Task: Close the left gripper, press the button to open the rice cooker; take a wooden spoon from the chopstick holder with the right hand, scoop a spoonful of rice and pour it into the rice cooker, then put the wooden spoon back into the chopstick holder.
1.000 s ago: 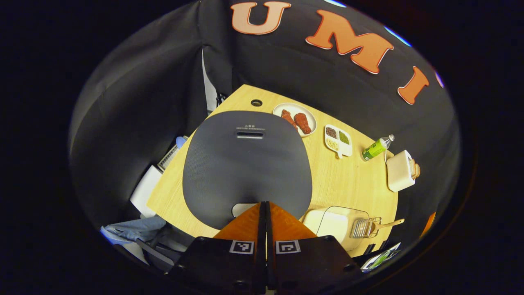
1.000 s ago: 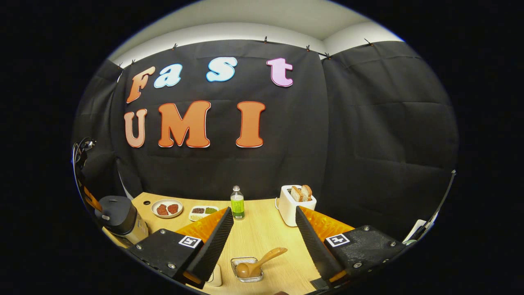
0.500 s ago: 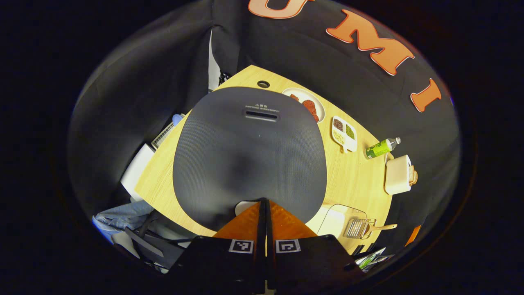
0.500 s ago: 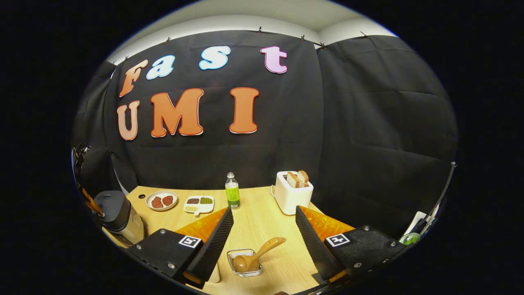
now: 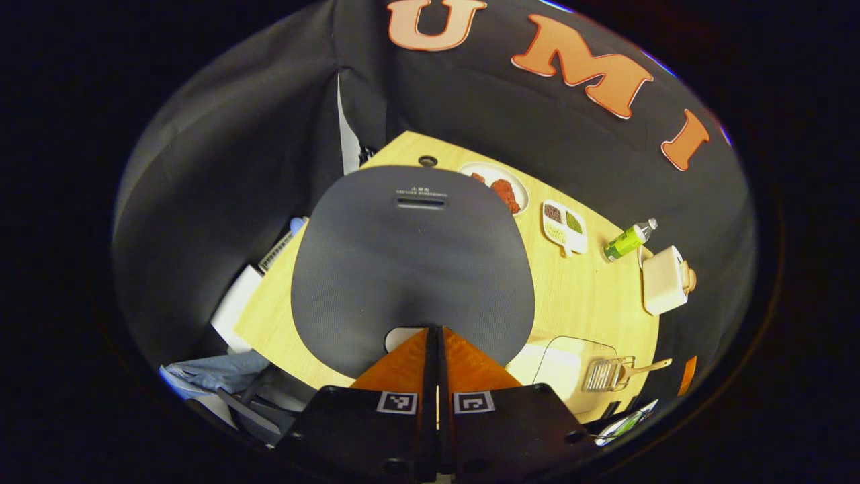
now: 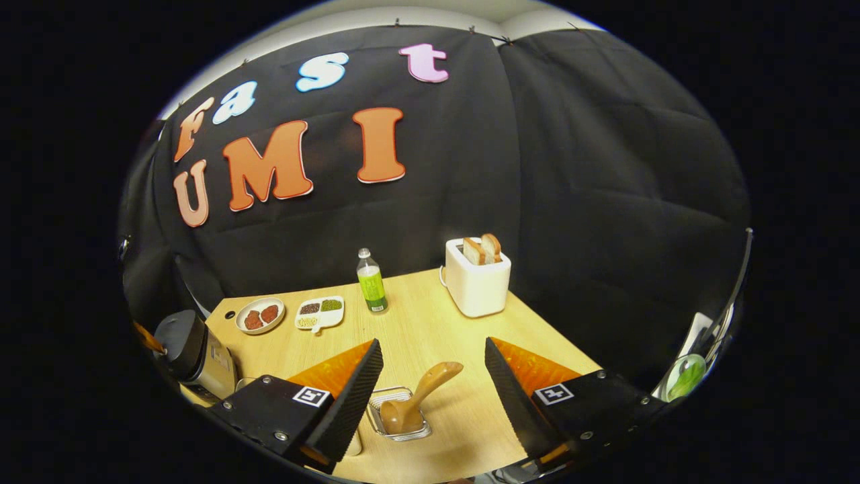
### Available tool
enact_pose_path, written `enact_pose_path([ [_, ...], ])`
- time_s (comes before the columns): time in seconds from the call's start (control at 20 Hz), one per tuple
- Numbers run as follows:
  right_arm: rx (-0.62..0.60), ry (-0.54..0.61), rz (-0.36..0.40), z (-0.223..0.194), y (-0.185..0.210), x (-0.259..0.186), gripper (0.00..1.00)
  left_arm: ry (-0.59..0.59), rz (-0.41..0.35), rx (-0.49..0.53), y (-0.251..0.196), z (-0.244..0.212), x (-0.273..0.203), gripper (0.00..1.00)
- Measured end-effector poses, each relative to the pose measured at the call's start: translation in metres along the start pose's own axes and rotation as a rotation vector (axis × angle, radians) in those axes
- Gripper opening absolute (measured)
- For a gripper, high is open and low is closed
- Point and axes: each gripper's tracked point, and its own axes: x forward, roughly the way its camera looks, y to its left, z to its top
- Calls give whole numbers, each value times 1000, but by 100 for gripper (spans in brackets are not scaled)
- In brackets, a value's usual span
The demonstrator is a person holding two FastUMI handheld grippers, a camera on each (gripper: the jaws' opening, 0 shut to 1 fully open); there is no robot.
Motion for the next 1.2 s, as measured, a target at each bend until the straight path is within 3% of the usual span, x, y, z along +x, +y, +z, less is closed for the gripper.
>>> enact_pose_path([
  [0.15, 33, 82, 15, -27, 0, 14, 95, -190, 39, 106, -3, 37, -28, 6],
  [0.2, 32, 105, 20, -35, 1, 18, 94, -262, 54, 142, -5, 51, -40, 1],
  [0.25, 34, 129, 32, -42, 4, 23, 94, -317, 70, 162, -7, 66, -50, 6],
  [0.5, 50, 243, 62, -82, 15, 39, 92, -578, 168, 254, -15, 109, -97, 6],
  [0.7, 70, 284, 68, -96, 20, 59, 90, -663, 152, 254, -28, 109, -120, 7],
  [0.8, 64, 299, 64, -103, 18, 68, 87, -685, 156, 265, -29, 110, -126, 23],
  [1.0, 53, 310, 70, -106, 24, 83, 77, -737, 170, 303, -30, 108, -144, 67],
  [1.05, 51, 314, 70, -108, 24, 86, 74, -746, 167, 308, -32, 107, -149, 60],
  [1.1, 49, 315, 59, -109, 25, 90, 67, -756, 168, 309, -32, 105, -152, 81],
  [1.15, 49, 321, 51, -111, 25, 93, 63, -763, 167, 310, -32, 104, -155, 83],
  [1.2, 55, 334, 33, -117, 23, 96, 46, -767, 170, 311, -31, 102, -157, 74],
])
